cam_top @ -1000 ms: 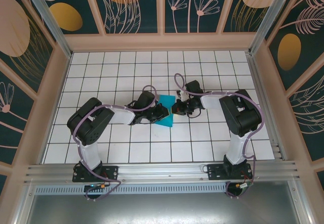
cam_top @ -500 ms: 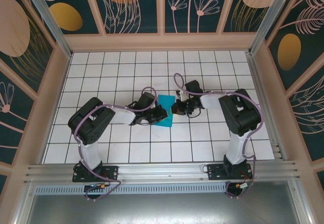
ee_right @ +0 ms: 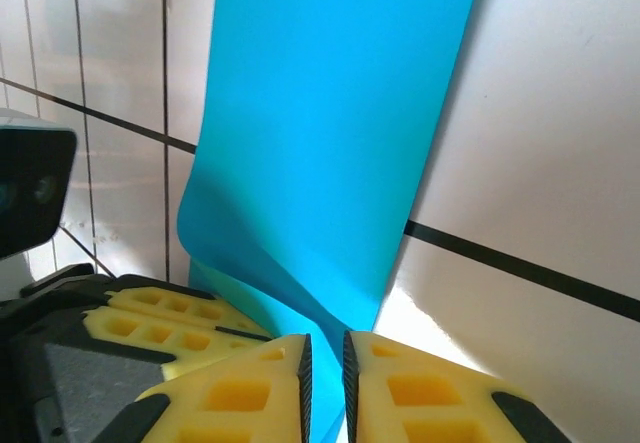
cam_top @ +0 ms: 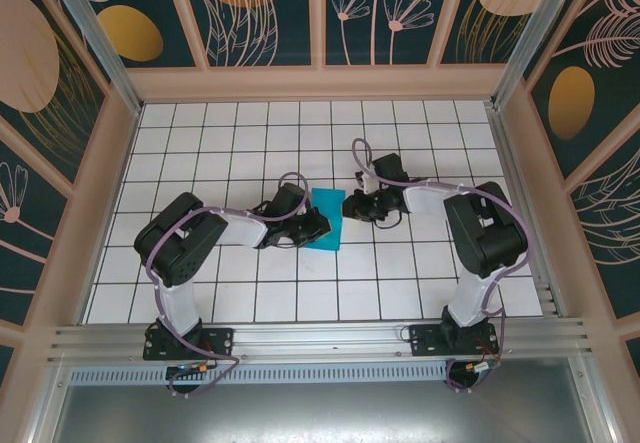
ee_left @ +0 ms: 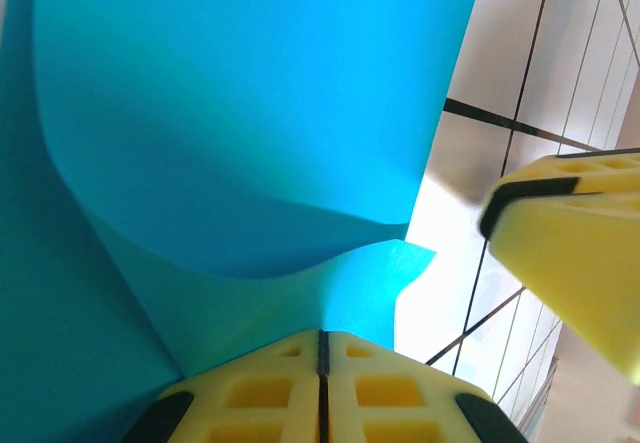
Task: Fold a paper plane with a square sheet of paper (pick it up from the middle)
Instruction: Fold the triangle a second time at the center of the table.
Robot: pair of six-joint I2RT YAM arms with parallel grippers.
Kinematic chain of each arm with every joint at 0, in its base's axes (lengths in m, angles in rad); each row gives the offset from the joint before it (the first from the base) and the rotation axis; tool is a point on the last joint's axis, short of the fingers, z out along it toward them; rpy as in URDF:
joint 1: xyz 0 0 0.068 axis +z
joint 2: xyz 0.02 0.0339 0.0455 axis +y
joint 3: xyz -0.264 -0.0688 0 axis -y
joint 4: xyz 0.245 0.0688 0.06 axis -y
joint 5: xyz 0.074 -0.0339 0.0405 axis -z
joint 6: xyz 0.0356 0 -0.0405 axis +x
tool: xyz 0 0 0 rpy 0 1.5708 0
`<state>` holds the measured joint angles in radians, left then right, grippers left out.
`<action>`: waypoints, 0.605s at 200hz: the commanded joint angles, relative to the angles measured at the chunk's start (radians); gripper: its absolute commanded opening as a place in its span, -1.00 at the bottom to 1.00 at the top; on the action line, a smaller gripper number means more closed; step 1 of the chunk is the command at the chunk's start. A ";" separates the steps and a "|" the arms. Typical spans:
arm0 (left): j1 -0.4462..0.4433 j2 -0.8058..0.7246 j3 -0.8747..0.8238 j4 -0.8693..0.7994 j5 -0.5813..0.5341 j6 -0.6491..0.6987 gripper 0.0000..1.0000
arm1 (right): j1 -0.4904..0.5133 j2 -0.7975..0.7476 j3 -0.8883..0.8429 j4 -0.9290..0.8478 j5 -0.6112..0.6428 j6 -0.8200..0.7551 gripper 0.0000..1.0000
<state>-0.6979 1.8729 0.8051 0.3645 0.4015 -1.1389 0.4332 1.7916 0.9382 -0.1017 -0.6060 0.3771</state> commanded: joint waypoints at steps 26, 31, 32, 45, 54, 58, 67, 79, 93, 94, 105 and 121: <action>-0.004 0.000 -0.025 -0.054 -0.035 -0.011 -0.79 | 0.012 -0.009 -0.037 0.050 -0.061 0.026 -0.81; -0.003 0.000 -0.025 -0.054 -0.035 -0.011 -0.80 | 0.015 -0.002 -0.036 0.052 -0.065 0.026 -0.85; -0.004 0.000 -0.025 -0.054 -0.035 -0.010 -0.80 | 0.016 -0.001 -0.036 0.052 -0.065 0.026 -0.85; -0.003 0.000 -0.027 -0.052 -0.035 -0.013 -0.80 | 0.022 0.019 -0.027 0.054 -0.075 0.025 -0.89; -0.003 -0.002 -0.027 -0.051 -0.035 -0.013 -0.82 | 0.029 0.032 -0.021 0.053 -0.077 0.026 -0.91; -0.004 -0.003 -0.028 -0.051 -0.035 -0.012 -0.82 | 0.030 0.038 -0.018 0.053 -0.076 0.024 -0.91; -0.004 -0.004 -0.028 -0.052 -0.035 -0.012 -0.83 | 0.034 0.048 -0.010 0.051 -0.076 0.023 -0.92; -0.004 -0.008 -0.029 -0.051 -0.035 -0.012 -0.83 | 0.035 0.058 -0.004 0.053 -0.072 0.023 -0.92; -0.004 -0.012 -0.027 -0.050 -0.033 -0.012 -0.83 | 0.035 0.069 0.003 0.045 -0.065 0.021 -0.92; -0.004 -0.012 -0.027 -0.050 -0.033 -0.012 -0.83 | 0.035 0.069 0.004 0.045 -0.064 0.021 -0.92; -0.004 -0.017 -0.024 -0.050 -0.032 -0.010 -0.83 | 0.035 0.075 0.004 0.039 -0.053 0.017 -0.93; -0.003 -0.032 -0.021 -0.048 -0.030 -0.003 -0.83 | 0.035 0.087 0.008 0.025 -0.035 0.008 -0.93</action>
<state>-0.6991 1.8706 0.8032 0.3649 0.3954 -1.1393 0.4648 1.8549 0.9154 -0.0639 -0.6552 0.4011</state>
